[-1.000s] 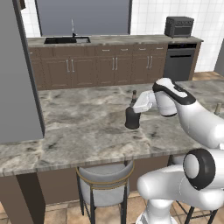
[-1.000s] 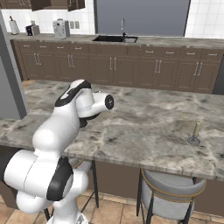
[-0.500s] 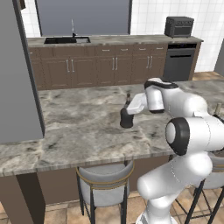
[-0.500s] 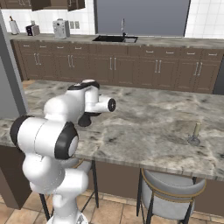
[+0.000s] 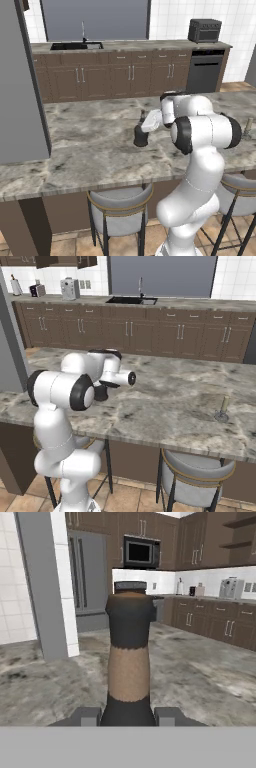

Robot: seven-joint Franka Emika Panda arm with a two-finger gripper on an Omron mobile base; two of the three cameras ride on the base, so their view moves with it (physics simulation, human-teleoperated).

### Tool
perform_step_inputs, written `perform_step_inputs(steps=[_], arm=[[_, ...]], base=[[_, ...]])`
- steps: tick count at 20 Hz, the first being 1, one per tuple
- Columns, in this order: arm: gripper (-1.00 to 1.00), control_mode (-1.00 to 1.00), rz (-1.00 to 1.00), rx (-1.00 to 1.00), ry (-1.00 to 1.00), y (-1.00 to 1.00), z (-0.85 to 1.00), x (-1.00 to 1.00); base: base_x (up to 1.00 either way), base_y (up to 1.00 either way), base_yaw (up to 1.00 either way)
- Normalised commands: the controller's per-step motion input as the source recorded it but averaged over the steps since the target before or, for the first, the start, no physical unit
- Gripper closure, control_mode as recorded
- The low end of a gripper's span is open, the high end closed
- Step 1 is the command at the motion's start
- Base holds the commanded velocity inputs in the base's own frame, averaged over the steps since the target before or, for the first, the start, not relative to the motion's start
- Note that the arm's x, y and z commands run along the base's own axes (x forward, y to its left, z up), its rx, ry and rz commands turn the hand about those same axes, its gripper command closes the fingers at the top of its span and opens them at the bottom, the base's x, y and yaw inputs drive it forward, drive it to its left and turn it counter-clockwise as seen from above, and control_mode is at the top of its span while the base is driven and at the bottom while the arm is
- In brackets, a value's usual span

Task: Get the candle and the liquor from the cabinet and move them to the dining counter.

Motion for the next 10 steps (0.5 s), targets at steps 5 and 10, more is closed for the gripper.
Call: perform_step_inputs(steps=[5, 10], arm=[[1.00, -1.00, 0.02, 0.00, 0.00, 0.00, -0.53, 0.42], [1.00, -1.00, 0.00, 0.00, 0.00, 0.00, -0.53, 0.38]], base=[[0.00, 0.00, 0.00], [0.00, 0.00, 0.00]])
